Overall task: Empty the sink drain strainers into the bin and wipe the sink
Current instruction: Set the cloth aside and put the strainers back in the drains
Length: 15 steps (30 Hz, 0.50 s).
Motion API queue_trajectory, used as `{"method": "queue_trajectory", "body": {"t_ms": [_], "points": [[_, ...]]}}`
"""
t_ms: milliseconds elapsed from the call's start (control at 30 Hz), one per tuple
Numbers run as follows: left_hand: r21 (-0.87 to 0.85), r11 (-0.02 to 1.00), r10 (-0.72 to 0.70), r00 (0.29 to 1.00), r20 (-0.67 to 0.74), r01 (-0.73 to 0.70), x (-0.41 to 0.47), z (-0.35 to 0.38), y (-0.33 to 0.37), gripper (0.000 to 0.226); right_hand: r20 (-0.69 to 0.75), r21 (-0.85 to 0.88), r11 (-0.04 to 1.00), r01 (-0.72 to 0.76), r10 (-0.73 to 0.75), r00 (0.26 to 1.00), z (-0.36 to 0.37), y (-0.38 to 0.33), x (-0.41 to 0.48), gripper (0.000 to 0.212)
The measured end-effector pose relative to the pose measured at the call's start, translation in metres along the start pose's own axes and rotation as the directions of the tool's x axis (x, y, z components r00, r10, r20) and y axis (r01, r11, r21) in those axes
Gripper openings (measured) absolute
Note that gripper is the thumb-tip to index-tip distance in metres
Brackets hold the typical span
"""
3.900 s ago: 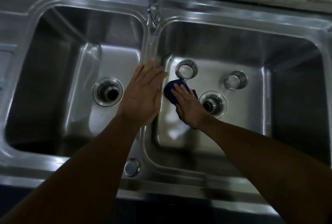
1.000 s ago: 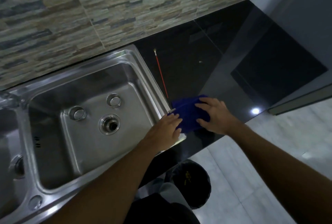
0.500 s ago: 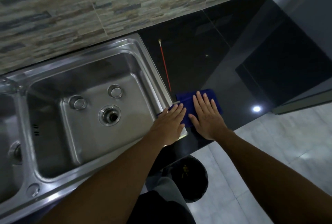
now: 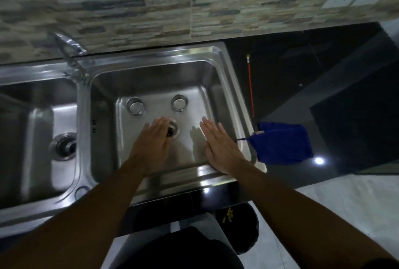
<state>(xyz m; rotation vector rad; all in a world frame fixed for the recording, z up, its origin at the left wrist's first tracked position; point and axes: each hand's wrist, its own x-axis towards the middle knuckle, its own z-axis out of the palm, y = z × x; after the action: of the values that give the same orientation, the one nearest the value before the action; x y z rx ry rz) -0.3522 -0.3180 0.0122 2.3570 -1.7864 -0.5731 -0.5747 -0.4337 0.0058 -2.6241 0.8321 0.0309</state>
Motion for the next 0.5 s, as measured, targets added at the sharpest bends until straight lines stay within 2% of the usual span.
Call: {"method": "queue_trajectory", "body": {"t_ms": [100,233,367,500], "points": [[-0.008,0.989,-0.151,0.988,-0.042,0.151,-0.017,-0.010,-0.059,0.067,0.082,0.023,1.000,0.022,-0.024,0.996,0.016,-0.032,0.043,0.062],[0.007,0.964,-0.266,0.962,-0.063,0.267,-0.034,-0.020,-0.130,0.062,0.206,0.036,0.999,-0.015,0.008,0.979,0.037,-0.057,0.095,0.075],[-0.048,0.959,-0.282,0.957,-0.066,0.280,-0.044,-0.025,-0.161,0.058,0.249,0.045,0.994,-0.104,0.089,0.964,0.058,-0.063,0.144,0.089],[-0.117,0.959,-0.277,0.942,-0.191,0.258,-0.047,-0.020,-0.159,0.059,0.181,-0.058,0.984,-0.171,0.178,0.967,0.074,-0.050,0.184,0.093]]}}
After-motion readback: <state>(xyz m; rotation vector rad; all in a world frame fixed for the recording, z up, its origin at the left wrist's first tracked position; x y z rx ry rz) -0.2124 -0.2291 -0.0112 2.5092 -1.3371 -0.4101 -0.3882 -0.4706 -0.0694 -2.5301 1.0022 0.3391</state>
